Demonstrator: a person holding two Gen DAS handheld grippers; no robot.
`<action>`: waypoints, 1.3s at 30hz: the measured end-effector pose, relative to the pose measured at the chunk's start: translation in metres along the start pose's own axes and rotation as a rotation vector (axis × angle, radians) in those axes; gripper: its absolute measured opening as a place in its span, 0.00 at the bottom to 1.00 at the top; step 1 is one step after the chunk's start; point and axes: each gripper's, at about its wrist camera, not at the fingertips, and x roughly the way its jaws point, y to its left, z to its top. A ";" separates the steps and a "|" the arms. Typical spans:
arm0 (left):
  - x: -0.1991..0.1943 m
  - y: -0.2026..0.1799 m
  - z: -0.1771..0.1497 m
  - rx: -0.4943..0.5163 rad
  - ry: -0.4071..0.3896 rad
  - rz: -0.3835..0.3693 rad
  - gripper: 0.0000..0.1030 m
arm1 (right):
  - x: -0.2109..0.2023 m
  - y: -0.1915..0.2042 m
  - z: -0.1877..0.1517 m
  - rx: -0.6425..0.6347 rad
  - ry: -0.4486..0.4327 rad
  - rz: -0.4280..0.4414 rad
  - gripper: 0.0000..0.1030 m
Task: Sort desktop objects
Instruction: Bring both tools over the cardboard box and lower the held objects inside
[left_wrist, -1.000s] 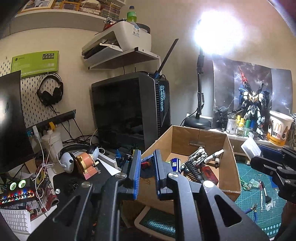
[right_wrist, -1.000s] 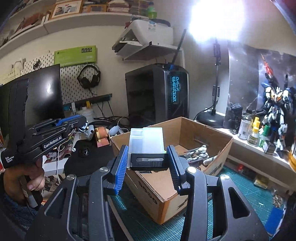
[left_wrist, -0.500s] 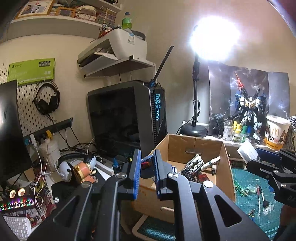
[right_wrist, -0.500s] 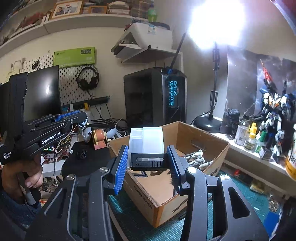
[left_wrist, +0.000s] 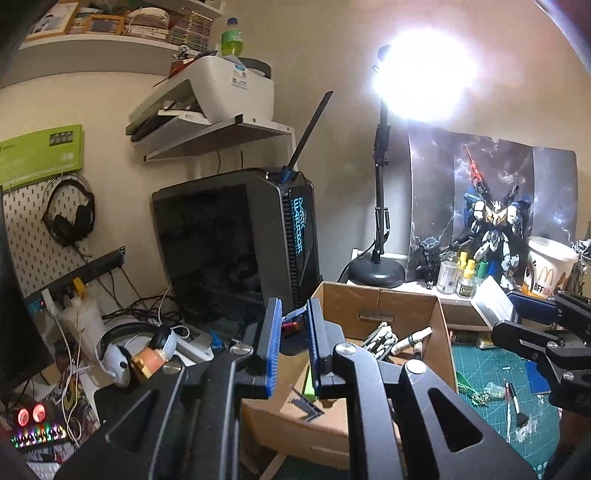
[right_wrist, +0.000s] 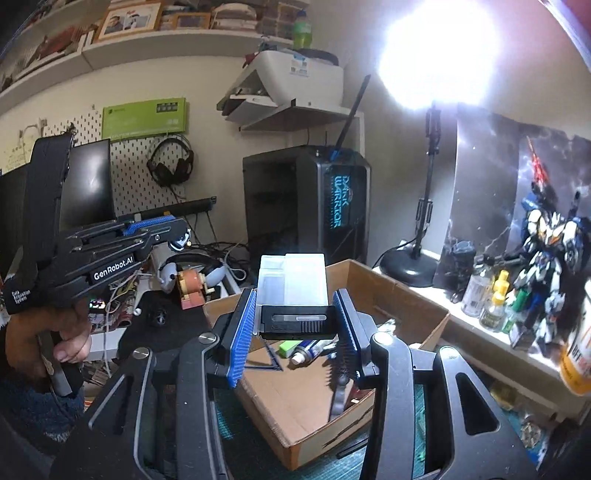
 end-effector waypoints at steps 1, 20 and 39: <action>0.003 -0.001 0.004 0.007 -0.002 0.001 0.13 | 0.001 -0.003 0.003 0.001 0.001 0.000 0.39; 0.101 -0.020 0.037 0.185 0.125 0.022 0.13 | 0.079 -0.053 0.040 -0.008 0.143 -0.009 0.39; 0.224 -0.037 -0.006 0.246 0.410 -0.047 0.13 | 0.178 -0.111 -0.001 0.092 0.360 -0.034 0.39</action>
